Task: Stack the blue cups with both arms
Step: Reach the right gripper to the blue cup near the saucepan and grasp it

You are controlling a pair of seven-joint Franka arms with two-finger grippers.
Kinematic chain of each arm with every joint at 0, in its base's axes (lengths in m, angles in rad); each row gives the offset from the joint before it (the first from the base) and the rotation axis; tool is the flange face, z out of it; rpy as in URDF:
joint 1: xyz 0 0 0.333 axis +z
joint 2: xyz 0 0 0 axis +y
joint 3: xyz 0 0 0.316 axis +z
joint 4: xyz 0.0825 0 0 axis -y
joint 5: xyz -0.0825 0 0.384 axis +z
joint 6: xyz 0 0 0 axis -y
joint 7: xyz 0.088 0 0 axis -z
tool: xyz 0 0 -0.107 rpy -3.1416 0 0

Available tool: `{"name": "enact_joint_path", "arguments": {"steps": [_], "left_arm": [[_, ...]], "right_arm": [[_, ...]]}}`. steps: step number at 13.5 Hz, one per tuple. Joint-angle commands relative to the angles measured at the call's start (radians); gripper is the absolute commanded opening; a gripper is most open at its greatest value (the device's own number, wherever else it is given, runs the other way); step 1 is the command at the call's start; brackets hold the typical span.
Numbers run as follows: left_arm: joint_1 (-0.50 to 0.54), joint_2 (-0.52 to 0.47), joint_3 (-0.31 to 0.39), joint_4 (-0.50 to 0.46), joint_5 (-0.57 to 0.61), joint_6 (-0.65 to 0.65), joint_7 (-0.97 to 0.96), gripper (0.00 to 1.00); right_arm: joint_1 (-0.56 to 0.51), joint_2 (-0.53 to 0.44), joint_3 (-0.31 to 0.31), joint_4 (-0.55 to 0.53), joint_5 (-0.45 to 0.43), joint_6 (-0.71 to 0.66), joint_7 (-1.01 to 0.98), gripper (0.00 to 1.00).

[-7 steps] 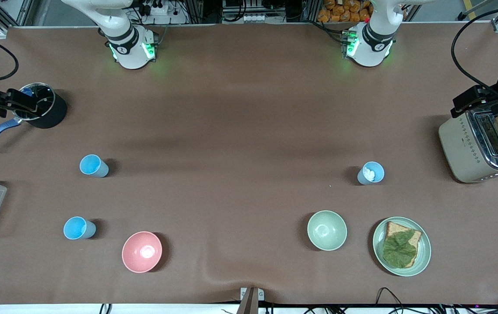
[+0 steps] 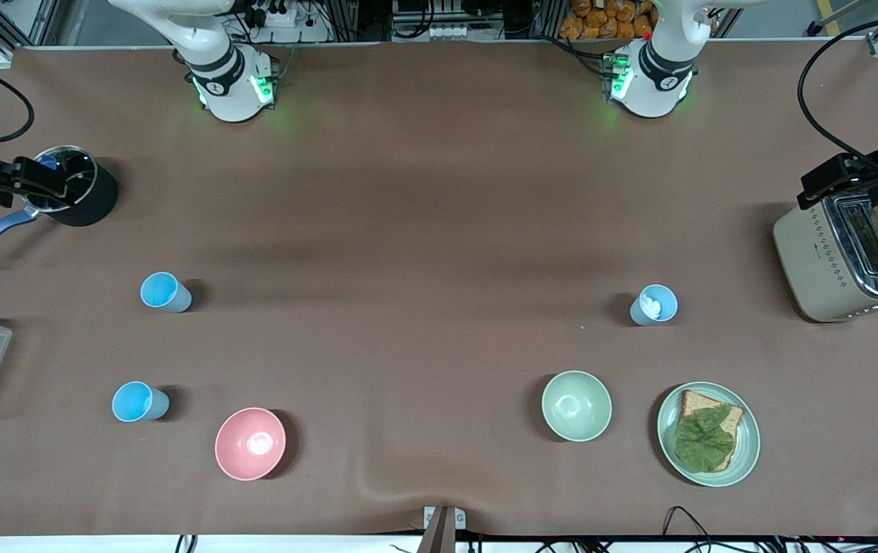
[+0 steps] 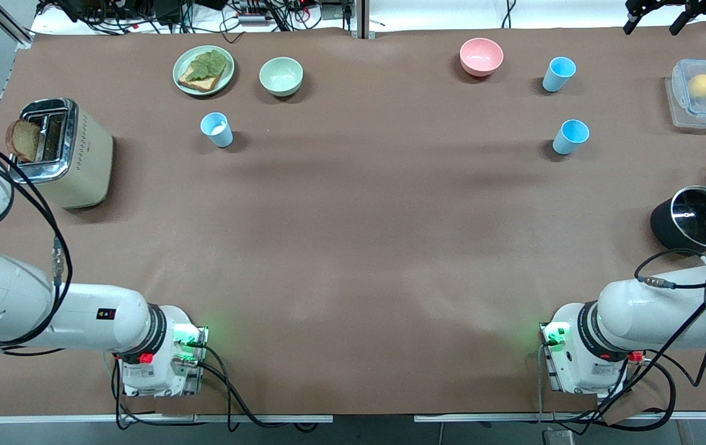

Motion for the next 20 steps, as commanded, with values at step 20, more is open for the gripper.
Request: {"name": "enact_joint_path", "arguments": {"steps": [20], "left_arm": [[0.002,0.067,-0.002,-0.043,0.004,0.059,0.004,1.00]], "right_arm": [[0.007,0.374,-0.002,-0.405,-0.035,0.647,-0.116,1.00]]}}
